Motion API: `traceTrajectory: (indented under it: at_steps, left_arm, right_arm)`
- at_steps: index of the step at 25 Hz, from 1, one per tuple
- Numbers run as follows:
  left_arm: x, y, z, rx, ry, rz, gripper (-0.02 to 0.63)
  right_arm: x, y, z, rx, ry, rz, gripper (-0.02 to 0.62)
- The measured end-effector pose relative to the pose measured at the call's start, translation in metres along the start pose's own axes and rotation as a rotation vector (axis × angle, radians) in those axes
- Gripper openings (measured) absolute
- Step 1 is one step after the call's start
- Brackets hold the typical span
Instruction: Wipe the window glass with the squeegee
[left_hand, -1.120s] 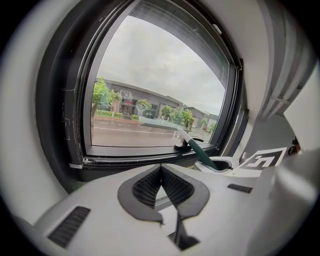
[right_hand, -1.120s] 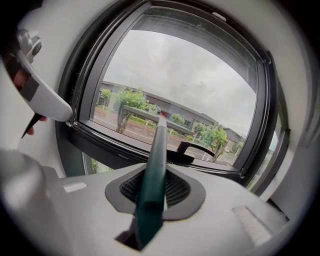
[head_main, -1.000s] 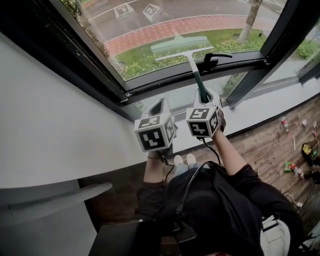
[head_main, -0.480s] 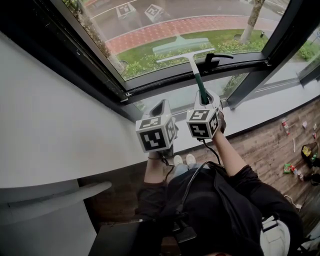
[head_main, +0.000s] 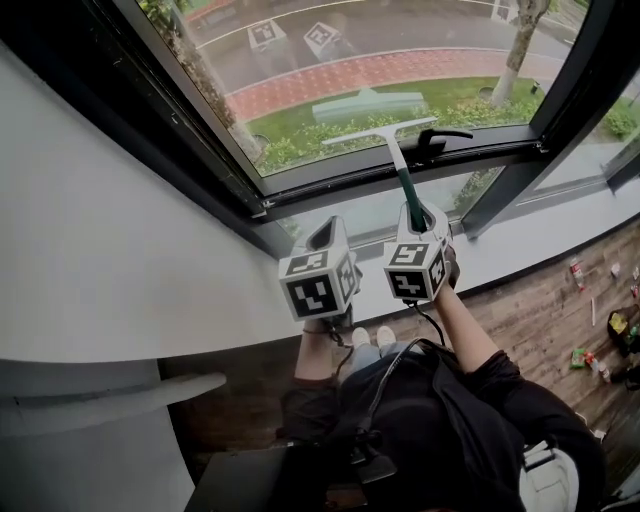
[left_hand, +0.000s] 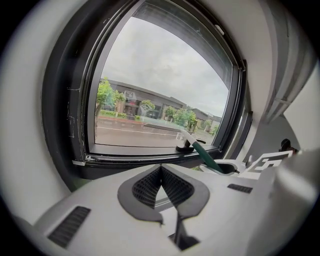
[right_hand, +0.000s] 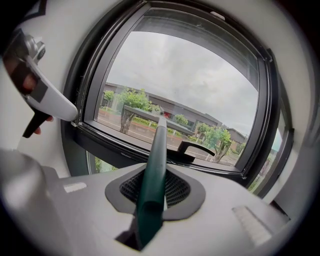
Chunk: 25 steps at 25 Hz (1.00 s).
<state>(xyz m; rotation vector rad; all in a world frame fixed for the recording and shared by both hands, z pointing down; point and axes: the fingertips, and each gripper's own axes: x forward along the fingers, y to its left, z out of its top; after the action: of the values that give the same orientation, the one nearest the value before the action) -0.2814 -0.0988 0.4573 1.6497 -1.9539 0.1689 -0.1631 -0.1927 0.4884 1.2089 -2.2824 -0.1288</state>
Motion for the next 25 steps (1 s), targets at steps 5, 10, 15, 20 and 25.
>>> traceTrajectory:
  at_steps: [5, 10, 15, 20, 25]
  left_arm:
    - [-0.016, 0.003, 0.023, -0.029, -0.071, 0.028, 0.003]
    - [-0.043, 0.005, 0.060, -0.022, -0.186, 0.073, 0.003]
    - [-0.079, 0.003, 0.114, -0.004, -0.308, 0.067, 0.003]
    - [-0.108, 0.010, 0.162, 0.075, -0.363, 0.050, 0.003]
    - [-0.112, 0.023, 0.188, 0.157, -0.364, 0.018, 0.003]
  right_arm:
    - [-0.032, -0.013, 0.039, 0.003, -0.115, 0.012, 0.061]
    - [-0.064, -0.031, 0.109, 0.041, -0.306, 0.000, 0.061]
    - [-0.104, -0.039, 0.215, 0.068, -0.518, -0.034, 0.061]
    - [-0.142, -0.038, 0.323, 0.113, -0.685, -0.091, 0.061]
    - [-0.153, -0.035, 0.402, 0.111, -0.795, -0.183, 0.061]
